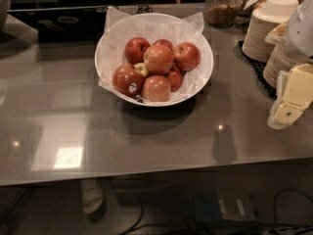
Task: Pick apple from white bowl
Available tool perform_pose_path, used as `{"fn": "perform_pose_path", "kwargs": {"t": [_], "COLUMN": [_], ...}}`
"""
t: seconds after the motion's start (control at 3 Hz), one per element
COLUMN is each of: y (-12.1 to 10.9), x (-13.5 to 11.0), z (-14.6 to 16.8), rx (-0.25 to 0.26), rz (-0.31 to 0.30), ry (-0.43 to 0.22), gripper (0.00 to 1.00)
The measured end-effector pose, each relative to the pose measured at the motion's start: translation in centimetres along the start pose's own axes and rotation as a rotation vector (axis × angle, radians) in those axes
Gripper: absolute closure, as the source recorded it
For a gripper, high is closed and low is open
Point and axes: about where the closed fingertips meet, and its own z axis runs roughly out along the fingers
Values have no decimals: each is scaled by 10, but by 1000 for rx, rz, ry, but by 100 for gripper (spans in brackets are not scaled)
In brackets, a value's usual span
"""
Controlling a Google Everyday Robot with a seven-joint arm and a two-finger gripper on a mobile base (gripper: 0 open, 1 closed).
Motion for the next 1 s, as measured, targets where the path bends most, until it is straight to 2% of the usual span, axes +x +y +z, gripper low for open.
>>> {"fn": "perform_pose_path", "kwargs": {"t": [0.67, 1.0], "y": [-5, -22], "x": [-6, -21], "z": [0, 8], "rx": [19, 44], "rz": [-14, -71], "ry": [-17, -69], "gripper": [0, 0]}}
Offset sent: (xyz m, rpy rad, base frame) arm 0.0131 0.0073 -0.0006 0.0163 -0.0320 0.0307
